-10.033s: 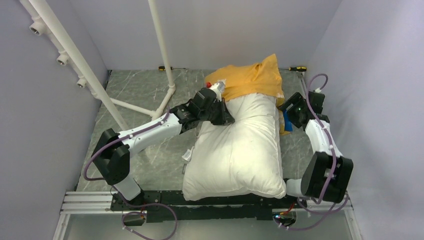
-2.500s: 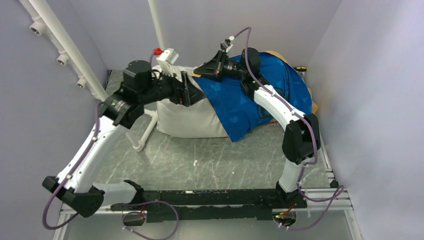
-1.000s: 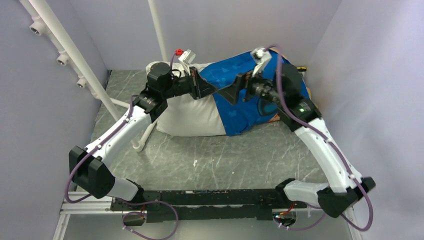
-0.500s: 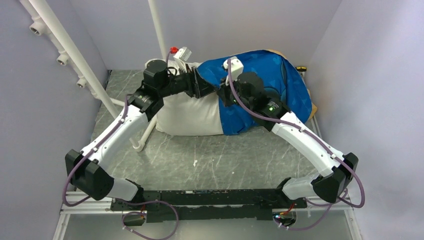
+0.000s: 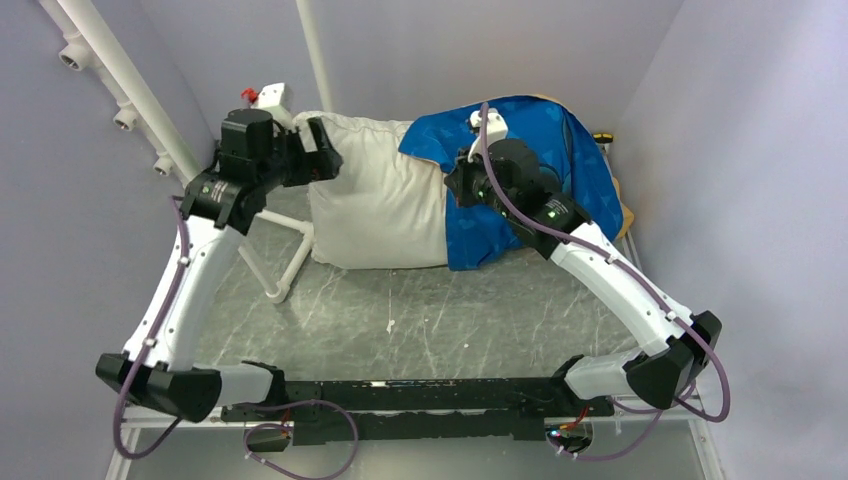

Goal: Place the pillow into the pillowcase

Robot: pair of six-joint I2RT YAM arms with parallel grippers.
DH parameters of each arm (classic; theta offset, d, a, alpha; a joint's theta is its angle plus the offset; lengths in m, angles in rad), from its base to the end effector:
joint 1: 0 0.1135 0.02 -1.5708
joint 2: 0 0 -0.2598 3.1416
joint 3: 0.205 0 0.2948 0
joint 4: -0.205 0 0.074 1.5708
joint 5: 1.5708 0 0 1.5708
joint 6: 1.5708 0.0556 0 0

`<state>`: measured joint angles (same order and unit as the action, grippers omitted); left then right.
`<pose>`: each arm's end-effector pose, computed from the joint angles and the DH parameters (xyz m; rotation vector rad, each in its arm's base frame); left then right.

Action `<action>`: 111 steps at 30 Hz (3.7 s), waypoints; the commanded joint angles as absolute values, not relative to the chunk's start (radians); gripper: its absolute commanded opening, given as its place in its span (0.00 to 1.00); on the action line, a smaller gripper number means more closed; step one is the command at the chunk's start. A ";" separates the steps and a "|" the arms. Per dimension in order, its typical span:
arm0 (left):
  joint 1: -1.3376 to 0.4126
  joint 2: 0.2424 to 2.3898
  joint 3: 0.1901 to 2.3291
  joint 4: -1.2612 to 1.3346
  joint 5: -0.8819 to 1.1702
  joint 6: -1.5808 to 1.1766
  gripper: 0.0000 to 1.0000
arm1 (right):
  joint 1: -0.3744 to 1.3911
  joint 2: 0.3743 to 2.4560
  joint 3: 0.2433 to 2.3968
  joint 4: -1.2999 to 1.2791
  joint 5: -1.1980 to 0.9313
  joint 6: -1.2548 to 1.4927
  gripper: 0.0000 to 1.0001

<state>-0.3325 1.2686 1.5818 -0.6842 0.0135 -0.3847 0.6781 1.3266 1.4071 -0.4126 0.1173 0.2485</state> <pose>0.3018 -0.1050 0.4606 -0.0424 1.9728 -0.4862 0.2862 0.2222 0.4065 -0.3329 1.9053 0.5142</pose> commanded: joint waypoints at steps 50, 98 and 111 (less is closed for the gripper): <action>-0.667 1.481 1.091 0.494 0.096 -0.526 0.00 | 0.672 1.735 2.103 -0.040 -0.888 1.099 0.00; -0.532 1.360 0.808 0.576 0.215 -0.595 0.00 | -0.165 1.951 1.109 0.624 -0.936 1.323 0.83; -0.531 1.344 0.856 0.613 0.194 -0.592 0.00 | -0.068 1.716 1.017 0.810 -1.069 1.509 0.00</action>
